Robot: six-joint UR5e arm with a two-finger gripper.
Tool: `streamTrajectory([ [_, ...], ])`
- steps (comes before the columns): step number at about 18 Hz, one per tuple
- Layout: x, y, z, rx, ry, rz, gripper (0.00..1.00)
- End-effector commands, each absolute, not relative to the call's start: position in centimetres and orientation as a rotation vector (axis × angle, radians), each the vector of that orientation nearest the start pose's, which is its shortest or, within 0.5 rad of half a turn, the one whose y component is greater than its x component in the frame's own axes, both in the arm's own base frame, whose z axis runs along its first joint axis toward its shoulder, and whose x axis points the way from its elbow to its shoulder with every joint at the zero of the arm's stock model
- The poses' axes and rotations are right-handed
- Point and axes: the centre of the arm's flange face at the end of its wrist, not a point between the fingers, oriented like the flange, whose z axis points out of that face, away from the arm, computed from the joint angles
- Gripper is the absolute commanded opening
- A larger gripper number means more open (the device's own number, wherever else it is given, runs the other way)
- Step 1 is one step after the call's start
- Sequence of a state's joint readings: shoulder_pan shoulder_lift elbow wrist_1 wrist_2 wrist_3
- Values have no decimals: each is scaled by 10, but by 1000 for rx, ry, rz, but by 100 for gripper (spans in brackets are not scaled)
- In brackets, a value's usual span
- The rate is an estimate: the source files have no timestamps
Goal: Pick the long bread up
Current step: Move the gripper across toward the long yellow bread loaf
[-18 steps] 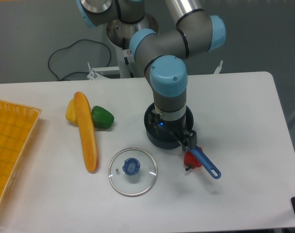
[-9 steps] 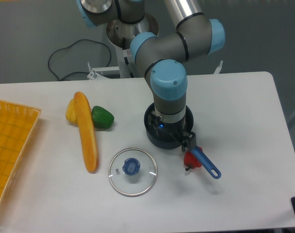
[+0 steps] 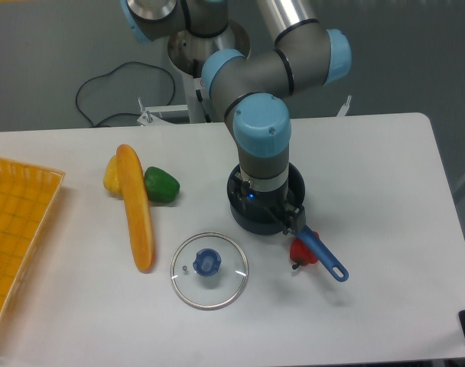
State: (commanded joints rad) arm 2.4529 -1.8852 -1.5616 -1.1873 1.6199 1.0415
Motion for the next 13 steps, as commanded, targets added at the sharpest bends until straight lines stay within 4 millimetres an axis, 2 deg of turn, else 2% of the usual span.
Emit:
streamTrajectory([
  [3, -381, 503, 343, -3137, 284, 129, 100],
  [9, -359, 518, 352, -3125, 263, 149, 100],
  [13, -351, 525, 342, -3141, 221, 141, 100],
])
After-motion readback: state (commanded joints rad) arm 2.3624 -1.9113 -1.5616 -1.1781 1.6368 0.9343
